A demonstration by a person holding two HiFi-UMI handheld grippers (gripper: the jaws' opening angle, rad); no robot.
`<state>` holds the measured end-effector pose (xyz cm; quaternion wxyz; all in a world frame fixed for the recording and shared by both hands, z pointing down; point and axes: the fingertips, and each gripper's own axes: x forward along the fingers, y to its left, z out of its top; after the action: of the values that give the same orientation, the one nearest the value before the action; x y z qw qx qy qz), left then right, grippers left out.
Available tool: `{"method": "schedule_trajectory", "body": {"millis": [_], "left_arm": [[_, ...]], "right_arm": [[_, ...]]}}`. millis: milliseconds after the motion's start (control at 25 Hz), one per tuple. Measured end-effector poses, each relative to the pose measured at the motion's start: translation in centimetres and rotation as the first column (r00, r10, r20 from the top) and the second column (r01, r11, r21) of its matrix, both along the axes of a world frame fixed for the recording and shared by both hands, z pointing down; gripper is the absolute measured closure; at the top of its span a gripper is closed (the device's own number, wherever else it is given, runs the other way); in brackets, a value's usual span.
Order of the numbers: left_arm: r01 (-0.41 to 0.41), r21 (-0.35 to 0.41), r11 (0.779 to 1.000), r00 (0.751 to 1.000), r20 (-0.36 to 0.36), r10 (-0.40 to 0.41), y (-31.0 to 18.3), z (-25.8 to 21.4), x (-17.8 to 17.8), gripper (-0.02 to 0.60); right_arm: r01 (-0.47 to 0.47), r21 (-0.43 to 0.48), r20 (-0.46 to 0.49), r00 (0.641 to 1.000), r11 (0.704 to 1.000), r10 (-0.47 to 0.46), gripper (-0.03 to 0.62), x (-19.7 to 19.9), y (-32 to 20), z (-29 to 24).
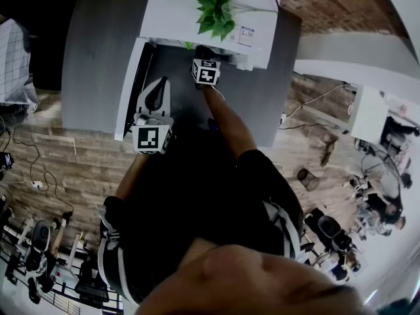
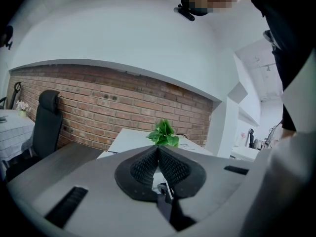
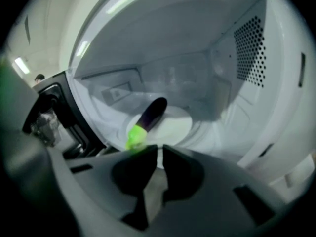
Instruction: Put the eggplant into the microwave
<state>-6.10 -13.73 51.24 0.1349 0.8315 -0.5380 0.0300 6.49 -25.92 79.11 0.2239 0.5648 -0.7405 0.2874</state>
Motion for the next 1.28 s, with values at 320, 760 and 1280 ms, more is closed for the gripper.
{"method": "schedule_trajectory", "body": {"millis": [320, 760, 1280], "left_arm": [[-0.005, 0.003, 1.000, 1.000, 0.011, 0.005, -0.3, 0.2, 0.1, 0.546], [0.005, 0.013, 1.000, 1.000, 0.004, -0.005, -0.2, -0.1, -0.1, 0.546], [0.007, 0.064, 0.998, 1.000, 0.014, -0.008, 1.9, -1.8, -0.2, 0.546]], "right_arm": [[-0.009, 0.001, 0.008, 1.000, 1.000, 0.009, 0.539, 0.1, -0.9, 0.1], [-0.018, 0.011, 0.032, 0.999, 1.000, 0.018, 0.539, 0.1, -0.9, -0.7], [-0.025, 0.006, 0.095, 0.995, 1.000, 0.025, 0.551, 0.9, 3.2, -2.8]]}}
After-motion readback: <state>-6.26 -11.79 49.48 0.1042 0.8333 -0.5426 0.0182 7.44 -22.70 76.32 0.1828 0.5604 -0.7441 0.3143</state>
